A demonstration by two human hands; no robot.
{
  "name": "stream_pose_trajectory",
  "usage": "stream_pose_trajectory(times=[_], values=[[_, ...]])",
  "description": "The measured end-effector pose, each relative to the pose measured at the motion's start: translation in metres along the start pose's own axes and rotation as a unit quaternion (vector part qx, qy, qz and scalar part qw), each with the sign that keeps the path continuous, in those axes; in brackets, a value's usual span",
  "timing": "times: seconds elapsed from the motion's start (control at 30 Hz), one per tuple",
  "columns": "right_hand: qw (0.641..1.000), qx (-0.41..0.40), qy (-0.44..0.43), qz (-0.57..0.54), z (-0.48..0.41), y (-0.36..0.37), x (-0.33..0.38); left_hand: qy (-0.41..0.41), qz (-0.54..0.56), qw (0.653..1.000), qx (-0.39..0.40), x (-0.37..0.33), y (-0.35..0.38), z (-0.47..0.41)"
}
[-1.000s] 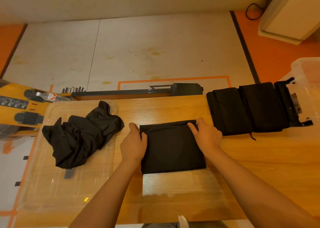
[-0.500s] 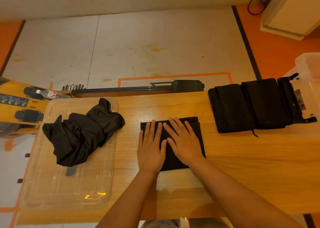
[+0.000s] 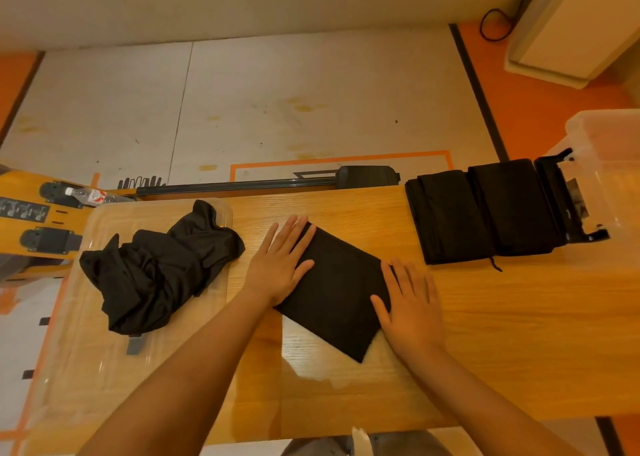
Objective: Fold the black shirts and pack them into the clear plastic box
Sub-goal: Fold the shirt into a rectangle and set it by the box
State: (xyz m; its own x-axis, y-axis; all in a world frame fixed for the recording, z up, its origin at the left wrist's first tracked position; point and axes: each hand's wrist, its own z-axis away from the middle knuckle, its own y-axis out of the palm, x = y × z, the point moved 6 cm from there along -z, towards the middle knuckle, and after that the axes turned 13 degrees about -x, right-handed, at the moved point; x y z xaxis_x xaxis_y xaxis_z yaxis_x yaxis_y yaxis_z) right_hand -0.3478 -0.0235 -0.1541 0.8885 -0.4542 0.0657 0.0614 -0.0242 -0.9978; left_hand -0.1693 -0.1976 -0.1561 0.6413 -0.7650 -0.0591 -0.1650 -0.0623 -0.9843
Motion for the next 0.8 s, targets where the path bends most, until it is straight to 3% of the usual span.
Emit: stream_pose_trajectory(times=[0.07,0.13,0.23,0.3,0.4,0.5,0.57,0.7,0.8], values=[[1.0,0.006,0.016,-0.006,0.025,-0.005,-0.007,-0.036,0.012,0.999,-0.026,-0.004,-0.014,0.001],[0.999,0.003,0.03,-0.015,0.035,-0.012,-0.007,-0.126,0.069,0.989,-0.047,-0.021,-0.027,0.019],[0.997,-0.026,0.003,-0.07,0.019,-0.021,0.012,-0.305,0.152,0.939,-0.052,-0.04,-0.03,0.06],[0.994,-0.04,-0.058,-0.088,-0.002,-0.022,0.032,-0.358,0.17,0.917,-0.048,-0.05,-0.027,0.081],[0.98,-0.022,-0.184,-0.067,-0.014,-0.011,0.054,-0.297,0.162,0.94,-0.036,-0.07,-0.025,0.095],[0.967,0.009,-0.25,-0.041,-0.001,0.005,0.049,-0.121,0.131,0.984,0.006,-0.096,-0.011,0.107],[0.973,0.011,-0.227,-0.034,0.015,0.007,0.042,-0.048,0.115,0.992,0.027,-0.096,-0.003,0.114],[0.985,0.005,-0.159,-0.059,0.059,0.004,0.035,0.01,0.099,0.994,0.038,-0.084,-0.013,0.112],[0.982,-0.014,-0.176,-0.071,0.088,-0.001,0.038,0.036,0.128,0.99,0.039,-0.093,-0.028,0.121]])
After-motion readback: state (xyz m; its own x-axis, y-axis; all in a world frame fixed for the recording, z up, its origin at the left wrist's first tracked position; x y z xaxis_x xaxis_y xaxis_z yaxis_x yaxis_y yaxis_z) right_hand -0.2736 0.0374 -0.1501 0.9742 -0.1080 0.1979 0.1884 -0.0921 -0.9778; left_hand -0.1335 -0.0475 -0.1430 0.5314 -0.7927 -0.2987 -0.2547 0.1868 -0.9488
